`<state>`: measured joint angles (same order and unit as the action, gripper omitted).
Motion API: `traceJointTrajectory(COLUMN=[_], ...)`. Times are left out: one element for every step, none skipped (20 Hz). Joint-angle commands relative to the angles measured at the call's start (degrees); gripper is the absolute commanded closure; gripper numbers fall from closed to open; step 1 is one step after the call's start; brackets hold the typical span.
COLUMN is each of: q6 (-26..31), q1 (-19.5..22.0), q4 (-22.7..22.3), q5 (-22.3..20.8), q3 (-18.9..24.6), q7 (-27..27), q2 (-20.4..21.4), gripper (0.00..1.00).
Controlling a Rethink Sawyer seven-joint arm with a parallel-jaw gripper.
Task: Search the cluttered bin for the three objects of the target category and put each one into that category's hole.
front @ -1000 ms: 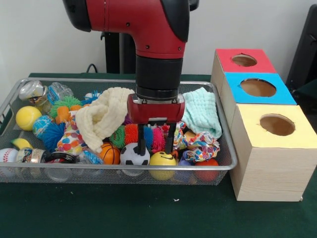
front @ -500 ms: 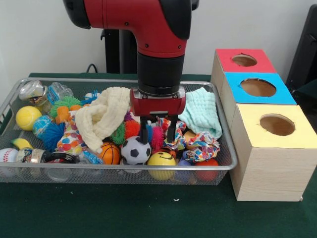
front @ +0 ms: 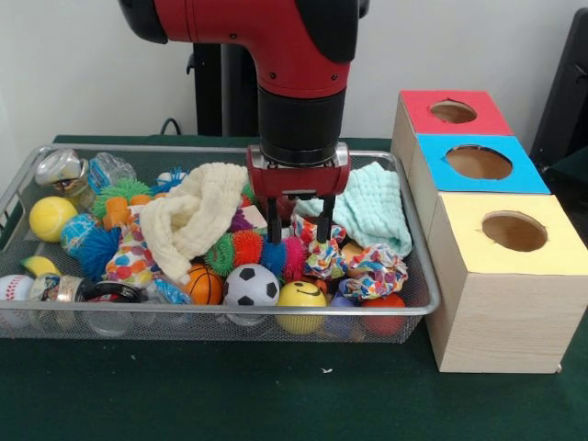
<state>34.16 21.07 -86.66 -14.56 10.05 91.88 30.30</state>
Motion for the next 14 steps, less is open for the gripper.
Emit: traceJointTrajectory(q6=[0.48, -4.78, -9.49, -12.86, -13.87, -14.88, -15.63, -16.35, -16.89, -18.01, -18.94, -20.32, -21.65, -22.49], q1=[0.71, 1.40, 1.77, 2.23, 2.42, 2.61, 2.66, 2.69, 2.71, 2.77, 2.77, 2.88, 2.85, 2.74], q4=[-2.77, -3.37, -3.56, -3.90, -3.97, -4.04, -3.97, -4.06, -4.19, -4.35, -4.33, -4.42, -4.54, -4.53], q5=[2.10, 1.70, 1.14, 0.74, 0.64, 0.54, 0.61, 0.72, 0.88, 0.89, 0.68, 0.55, 0.38, 0.31], q3=[2.04, 2.78, 2.92, 3.35, 3.66, 3.96, 4.05, 4.11, 4.08, 4.10, 4.10, 4.20, 4.11, 3.95], q7=[6.40, 7.17, 8.38, 8.87, 8.73, 8.59, 8.62, 8.66, 8.69, 8.77, 8.51, 8.50, 8.57, 8.57], q2=[-1.79, -1.79, -1.83, -1.78, -1.76, -1.75, -1.89, -1.79, -1.90, -1.95, -2.02, -2.07, -1.83, -1.72], gripper=[0.00, 0.00, 0.00, 0.00, 0.00, 0.00, 0.00, 0.00, 0.00, 0.00, 0.00, 0.00, 0.00, 0.00])
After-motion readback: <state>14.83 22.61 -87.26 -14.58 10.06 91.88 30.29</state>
